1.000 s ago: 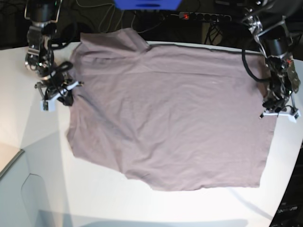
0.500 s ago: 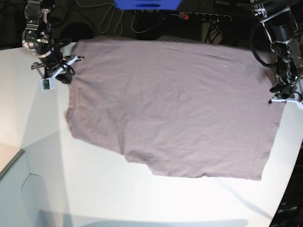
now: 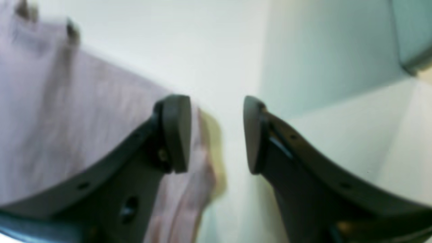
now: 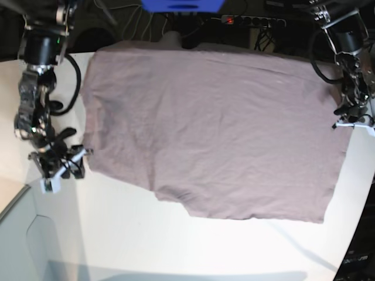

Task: Layout the t-shirt on the table in an organized manner, then fold the t-shirt properly
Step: 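Grasp the shirt edge with the right gripper and pull it outward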

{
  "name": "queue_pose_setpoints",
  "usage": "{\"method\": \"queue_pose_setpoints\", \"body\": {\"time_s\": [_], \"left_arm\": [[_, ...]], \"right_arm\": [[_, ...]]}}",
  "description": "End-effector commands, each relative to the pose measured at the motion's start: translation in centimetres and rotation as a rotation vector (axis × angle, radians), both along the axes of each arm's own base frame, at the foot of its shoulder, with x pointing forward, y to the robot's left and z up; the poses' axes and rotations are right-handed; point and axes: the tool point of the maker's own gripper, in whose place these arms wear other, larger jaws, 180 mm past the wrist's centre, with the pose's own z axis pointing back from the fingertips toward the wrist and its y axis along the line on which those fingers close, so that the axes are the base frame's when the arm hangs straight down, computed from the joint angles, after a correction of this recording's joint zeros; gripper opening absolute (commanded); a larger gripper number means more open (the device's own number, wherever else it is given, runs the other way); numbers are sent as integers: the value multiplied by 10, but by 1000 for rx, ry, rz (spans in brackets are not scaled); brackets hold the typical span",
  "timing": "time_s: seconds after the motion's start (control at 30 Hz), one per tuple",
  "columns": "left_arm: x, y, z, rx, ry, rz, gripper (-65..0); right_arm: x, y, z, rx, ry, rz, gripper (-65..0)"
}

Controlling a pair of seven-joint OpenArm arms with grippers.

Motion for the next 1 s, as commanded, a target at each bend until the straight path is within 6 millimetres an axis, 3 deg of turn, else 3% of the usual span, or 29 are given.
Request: {"method": "queue_pose_setpoints", "body": {"time_s": [0.0, 0.2, 0.4, 0.53, 0.73, 0.8, 0.9, 0.97], "left_arm": [[-32, -10, -26, -60, 158, 14, -650], [-32, -12, -27, -63, 158, 14, -650], [-31, -12, -26, -63, 156, 14, -650], [-31, -13, -27, -64, 156, 14, -650], [-31, -14, -27, -66, 156, 13, -650], [-30, -14, -27, -66, 155, 13, -650], [-30, -14, -27, -66, 155, 13, -650], [-30, -14, -27, -66, 155, 13, -650]], "right_arm": [[15, -9, 12, -3, -33, -9, -381], [35, 9, -15, -17, 52, 85, -379], [31, 27, -31, -25, 71, 147, -378], [31, 26, -44, -12, 114, 138, -378], [37, 24, -42, 3, 76, 126, -393], [36, 24, -42, 4, 73, 126, -448], [37, 24, -41, 3, 69, 127, -629], [38, 24, -40, 2, 69, 127, -650]]}}
